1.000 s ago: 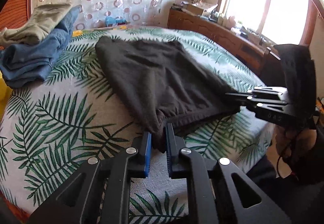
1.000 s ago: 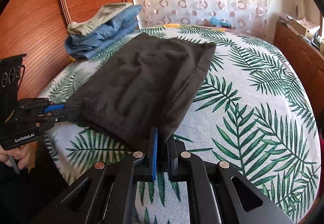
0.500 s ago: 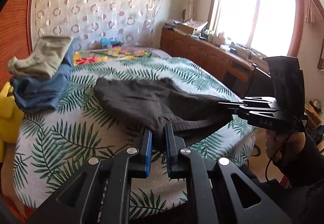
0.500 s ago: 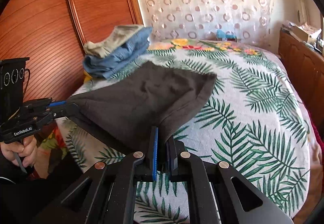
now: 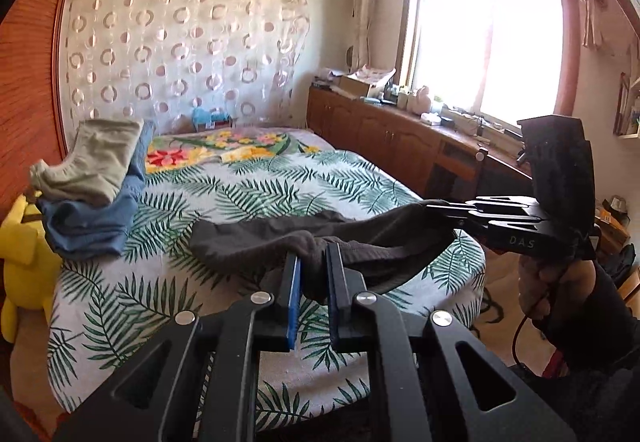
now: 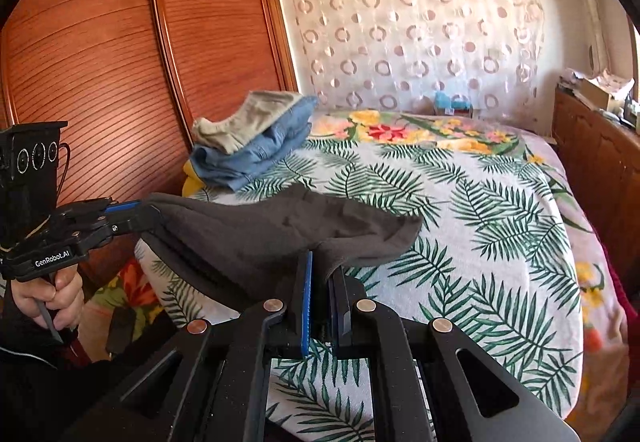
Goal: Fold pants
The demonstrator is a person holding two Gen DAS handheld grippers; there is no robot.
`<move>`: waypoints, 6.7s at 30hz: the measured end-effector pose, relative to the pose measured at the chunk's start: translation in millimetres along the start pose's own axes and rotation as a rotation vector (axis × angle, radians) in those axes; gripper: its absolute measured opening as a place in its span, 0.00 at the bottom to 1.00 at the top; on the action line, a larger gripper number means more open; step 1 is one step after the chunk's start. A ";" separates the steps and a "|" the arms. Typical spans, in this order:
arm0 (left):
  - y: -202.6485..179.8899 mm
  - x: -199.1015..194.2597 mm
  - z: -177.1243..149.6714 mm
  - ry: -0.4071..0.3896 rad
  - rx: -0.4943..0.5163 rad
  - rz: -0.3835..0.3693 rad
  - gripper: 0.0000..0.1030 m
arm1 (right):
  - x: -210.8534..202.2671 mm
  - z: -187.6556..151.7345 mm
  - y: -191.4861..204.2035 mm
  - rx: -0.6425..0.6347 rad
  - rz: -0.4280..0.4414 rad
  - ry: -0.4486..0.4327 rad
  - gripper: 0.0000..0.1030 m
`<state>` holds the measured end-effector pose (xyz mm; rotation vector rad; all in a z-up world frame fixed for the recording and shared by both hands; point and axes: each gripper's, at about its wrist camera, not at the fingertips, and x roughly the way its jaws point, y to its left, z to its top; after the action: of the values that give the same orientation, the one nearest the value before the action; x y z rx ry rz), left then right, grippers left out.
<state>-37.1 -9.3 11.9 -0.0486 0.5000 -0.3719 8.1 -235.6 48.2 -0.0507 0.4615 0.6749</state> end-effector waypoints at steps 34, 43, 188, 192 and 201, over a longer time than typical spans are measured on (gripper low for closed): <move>42.9 106.3 4.5 0.098 -0.050 0.114 0.12 | 130.9 34.6 -26.9 0.019 -0.108 0.105 0.06; 43.7 112.9 -5.2 0.120 -0.033 0.170 0.26 | 141.8 33.1 -32.9 0.045 -0.099 0.128 0.06; 34.7 71.3 -54.0 0.230 -0.046 0.059 0.12 | 52.9 -24.3 -36.8 0.007 -0.076 0.186 0.06; 32.3 65.5 -54.2 0.238 -0.059 0.039 0.12 | 37.4 -28.7 -30.0 0.003 -0.070 0.184 0.06; 28.3 64.0 -54.2 0.244 -0.035 0.079 0.20 | 38.2 -37.5 -26.1 0.016 -0.088 0.216 0.07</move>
<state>-1.4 -3.6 -68.9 -0.0176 0.7474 -0.2928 35.4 -240.7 -4.5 -0.1292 0.6683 0.5819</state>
